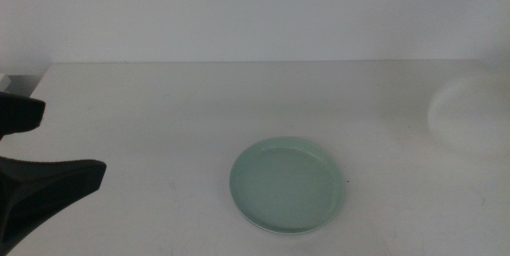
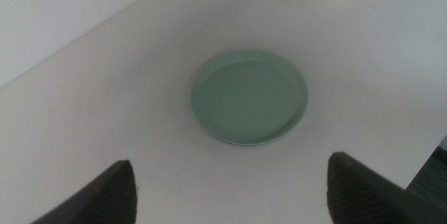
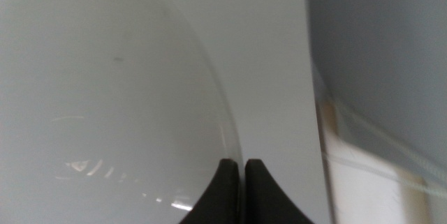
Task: Stack the three bowls on top of each other.
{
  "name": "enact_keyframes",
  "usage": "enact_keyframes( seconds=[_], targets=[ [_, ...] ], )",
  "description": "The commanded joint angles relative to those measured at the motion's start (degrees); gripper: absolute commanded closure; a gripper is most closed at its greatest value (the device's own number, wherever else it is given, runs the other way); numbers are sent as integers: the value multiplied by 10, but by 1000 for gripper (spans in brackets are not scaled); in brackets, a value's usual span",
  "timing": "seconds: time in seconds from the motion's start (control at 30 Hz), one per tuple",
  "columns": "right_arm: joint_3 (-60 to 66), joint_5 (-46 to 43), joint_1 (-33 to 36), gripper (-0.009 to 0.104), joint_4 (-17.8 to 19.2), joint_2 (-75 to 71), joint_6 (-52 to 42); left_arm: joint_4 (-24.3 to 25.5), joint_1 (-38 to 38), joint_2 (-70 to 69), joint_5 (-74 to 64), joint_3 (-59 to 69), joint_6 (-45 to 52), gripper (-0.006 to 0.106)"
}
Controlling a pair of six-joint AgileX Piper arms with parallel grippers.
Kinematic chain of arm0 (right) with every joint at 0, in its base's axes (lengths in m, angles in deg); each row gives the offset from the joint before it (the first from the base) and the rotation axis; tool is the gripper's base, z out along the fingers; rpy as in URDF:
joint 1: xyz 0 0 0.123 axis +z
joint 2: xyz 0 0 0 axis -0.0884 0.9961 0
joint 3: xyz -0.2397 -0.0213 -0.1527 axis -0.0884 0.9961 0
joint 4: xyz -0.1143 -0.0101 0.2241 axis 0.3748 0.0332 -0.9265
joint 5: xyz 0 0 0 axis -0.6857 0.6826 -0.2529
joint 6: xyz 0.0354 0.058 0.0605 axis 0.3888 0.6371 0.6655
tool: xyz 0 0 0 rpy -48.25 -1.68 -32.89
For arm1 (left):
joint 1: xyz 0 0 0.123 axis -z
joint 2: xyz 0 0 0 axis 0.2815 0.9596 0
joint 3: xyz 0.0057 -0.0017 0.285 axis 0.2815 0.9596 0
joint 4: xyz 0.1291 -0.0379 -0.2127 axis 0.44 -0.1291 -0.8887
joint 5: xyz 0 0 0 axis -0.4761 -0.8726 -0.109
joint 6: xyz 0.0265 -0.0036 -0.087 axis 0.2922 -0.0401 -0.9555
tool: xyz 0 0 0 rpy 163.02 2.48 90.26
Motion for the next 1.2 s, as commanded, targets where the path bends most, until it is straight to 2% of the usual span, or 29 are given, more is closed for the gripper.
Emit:
enact_keyframes(
  seconds=[0.0,0.1,0.2,0.33,0.53,0.8,1.17],
  targets=[
    [-80,48,14,96,-41,-41,29,-8,3,2,36,-15,-3,-5],
    [-135,90,65,96,-68,-41,44,-8,3,2,36,-15,-3,-5],
    [-149,89,137,96,-91,-39,57,-8,3,2,36,-15,-3,-5],
    [-149,87,237,96,-104,-12,74,-8,3,2,36,-15,-3,-5],
    [-149,85,328,96,-111,51,85,-8,3,2,36,-15,-3,-5],
    [-149,86,383,96,-110,99,89,-8,3,2,36,-15,-3,-5],
    [-149,131,388,96,-106,111,89,-8,3,2,36,-15,-3,-5]
  ],
)
